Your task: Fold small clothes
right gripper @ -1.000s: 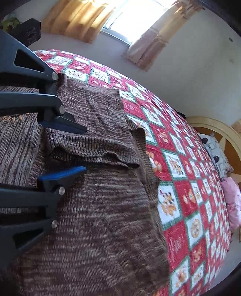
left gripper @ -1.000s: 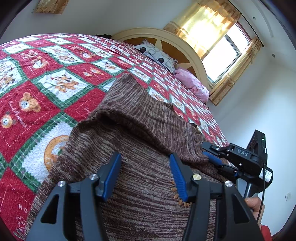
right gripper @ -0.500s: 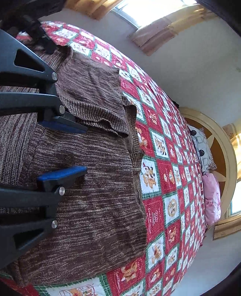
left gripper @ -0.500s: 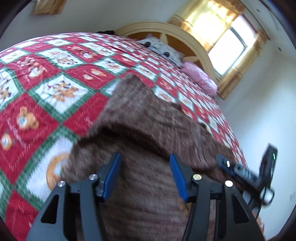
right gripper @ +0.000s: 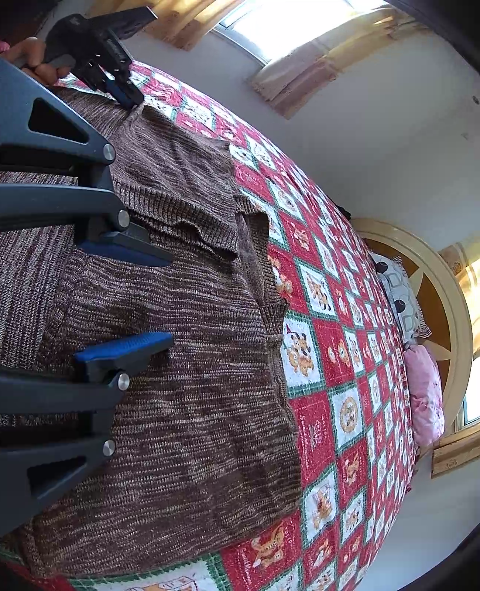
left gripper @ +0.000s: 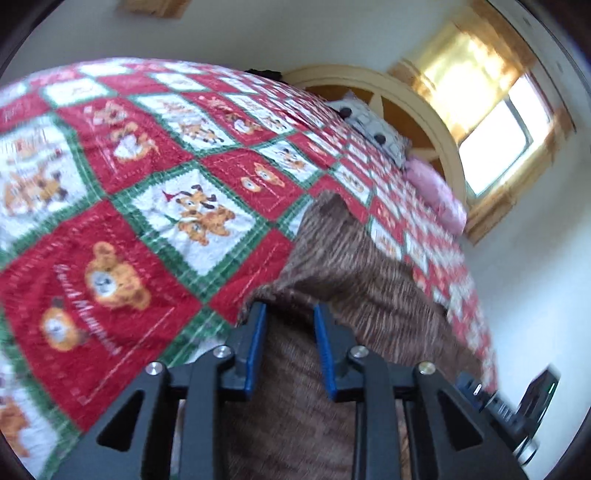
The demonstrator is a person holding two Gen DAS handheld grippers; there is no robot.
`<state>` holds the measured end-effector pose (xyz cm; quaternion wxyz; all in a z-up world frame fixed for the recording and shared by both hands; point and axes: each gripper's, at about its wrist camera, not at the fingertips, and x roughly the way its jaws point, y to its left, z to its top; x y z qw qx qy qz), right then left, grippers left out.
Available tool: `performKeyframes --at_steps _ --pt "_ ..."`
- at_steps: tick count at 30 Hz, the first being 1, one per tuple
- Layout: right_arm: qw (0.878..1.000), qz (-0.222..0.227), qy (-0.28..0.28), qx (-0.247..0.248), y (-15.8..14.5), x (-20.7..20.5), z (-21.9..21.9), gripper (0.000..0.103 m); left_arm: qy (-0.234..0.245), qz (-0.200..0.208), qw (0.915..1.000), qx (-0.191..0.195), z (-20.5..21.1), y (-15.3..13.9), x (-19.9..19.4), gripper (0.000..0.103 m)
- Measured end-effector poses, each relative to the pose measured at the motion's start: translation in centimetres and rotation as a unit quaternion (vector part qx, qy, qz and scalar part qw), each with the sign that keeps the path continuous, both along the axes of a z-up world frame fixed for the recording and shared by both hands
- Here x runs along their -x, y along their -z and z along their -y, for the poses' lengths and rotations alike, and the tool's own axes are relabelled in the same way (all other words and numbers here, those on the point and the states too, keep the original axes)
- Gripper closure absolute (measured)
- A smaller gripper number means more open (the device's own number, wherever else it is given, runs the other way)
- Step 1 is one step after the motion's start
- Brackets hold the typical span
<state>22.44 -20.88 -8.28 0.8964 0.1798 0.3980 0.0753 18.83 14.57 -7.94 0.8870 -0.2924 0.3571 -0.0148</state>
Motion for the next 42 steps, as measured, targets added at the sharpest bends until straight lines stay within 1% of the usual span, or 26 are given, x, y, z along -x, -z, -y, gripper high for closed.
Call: performKeyframes --at_steps 1,3,5,6,7,8,12,14,16,18,19,20,23,24,25,27,28,29,31,32,33,34,35,37,39,42 --pt "1.000 0.000 0.000 0.000 0.0 0.0 0.0 0.064 -0.003 -0.003 0.9998 -0.017 0.0 -0.4 0.5 0.065" --pt "1.000 0.000 0.001 -0.005 0.0 0.0 -0.1 0.064 -0.021 0.005 0.9990 -0.040 -0.5 -1.6 1.4 0.046" --pt "1.000 0.001 0.001 -0.005 0.0 0.0 -0.2 0.064 -0.030 0.038 0.9974 -0.053 -1.3 -3.3 1.9 0.043" --pt "1.000 0.000 0.001 -0.004 0.0 0.0 -0.2 0.064 -0.032 0.059 0.9956 -0.066 -1.4 -4.5 1.6 0.038" --pt "1.000 0.000 0.001 -0.002 0.0 0.0 -0.3 0.064 -0.030 0.067 0.9944 -0.075 -1.5 -5.2 1.1 0.035" --pt "1.000 0.000 0.000 0.000 0.0 0.0 -0.2 0.064 -0.026 0.073 0.9921 -0.098 -1.1 -6.2 0.0 0.030" --pt "1.000 0.001 0.000 0.000 0.0 0.0 -0.2 0.064 0.010 0.081 0.9787 -0.189 0.5 -7.7 -5.8 0.029" --pt "1.000 0.002 0.001 -0.001 0.0 0.0 -0.3 0.064 0.029 0.053 0.9726 -0.224 1.1 -6.8 -8.7 0.029" --pt "1.000 0.002 0.000 0.001 0.0 0.0 -0.3 0.064 0.061 0.033 0.9694 -0.235 1.6 -5.7 -10.6 0.029" --pt "1.000 0.002 0.000 0.003 0.0 0.1 -0.3 0.064 0.089 0.018 0.9607 -0.262 2.5 -4.6 -12.5 0.029" --pt "1.000 0.002 0.000 0.004 -0.1 0.1 -0.3 0.064 0.100 -0.001 0.9549 -0.279 2.7 -3.8 -13.8 0.029" --pt "1.000 0.002 0.000 0.005 -0.1 0.1 -0.3 0.064 0.109 -0.014 0.9532 -0.282 2.8 -3.5 -14.3 0.029" --pt "1.000 0.006 0.010 0.019 -0.6 0.5 -0.5 0.064 0.168 -0.047 0.9504 -0.257 3.4 -2.5 -16.4 0.029" --pt "0.999 0.017 0.025 0.044 -1.4 1.0 -1.0 0.064 0.182 -0.048 0.9474 -0.259 3.7 -2.4 -16.8 0.028" --pt "0.997 0.033 0.027 0.056 -2.2 1.6 -1.7 0.064 0.203 -0.044 0.9405 -0.269 4.2 -2.1 -17.3 0.028" --pt "0.998 0.055 -0.016 0.036 -3.8 2.3 -4.5 0.064 0.224 -0.043 0.9292 -0.291 4.9 -1.8 -18.0 0.027" --pt "0.997 0.054 -0.043 0.032 -4.3 2.2 -6.3 0.064 0.231 -0.046 0.9275 -0.290 5.1 -1.6 -18.4 0.027" --pt "0.995 0.051 -0.072 0.035 -4.6 1.9 -8.6 0.064 0.237 -0.047 0.9303 -0.276 4.9 -1.4 -18.8 0.027" --pt "0.991 0.025 -0.129 0.008 -4.0 0.8 -13.6 0.064 0.247 -0.044 0.9370 -0.243 4.1 -1.5 -19.1 0.033" --pt "0.990 0.010 -0.140 -0.008 -3.6 0.3 -15.0 0.064 0.261 -0.038 0.9395 -0.218 3.5 -1.5 -19.1 0.055" --pt "0.988 -0.008 -0.150 -0.026 -2.8 -0.4 -16.9 0.064 0.267 -0.038 0.9398 -0.210 3.3 -1.4 -19.3 0.080" --pt "0.987 -0.020 -0.156 -0.031 -2.1 -1.1 -18.7 0.064 0.273 -0.041 0.9399 -0.201 3.0 -1.1 -19.5 0.083" --pt "0.987 -0.023 -0.158 -0.023 -1.6 -1.6 -20.1 0.064 0.283 -0.032 0.9408 -0.184 2.3 -1.1 -19.4 0.086" --pt "0.987 -0.023 -0.158 -0.004 -0.8 -3.0 -22.8 0.064 0.293 -0.030 0.9395 -0.174 1.8 -1.1 -19.5 0.090" --pt "0.987 -0.041 -0.157 0.000 0.3 -4.1 -24.6 0.064 0.300 -0.029 0.9392 -0.165 1.3 -1.1 -19.5 0.094" --pt "0.990 -0.033 -0.133 0.021 0.5 -4.7 -25.6 0.065 0.304 -0.026 0.9387 -0.160 0.6 -1.1 -19.6 0.096"
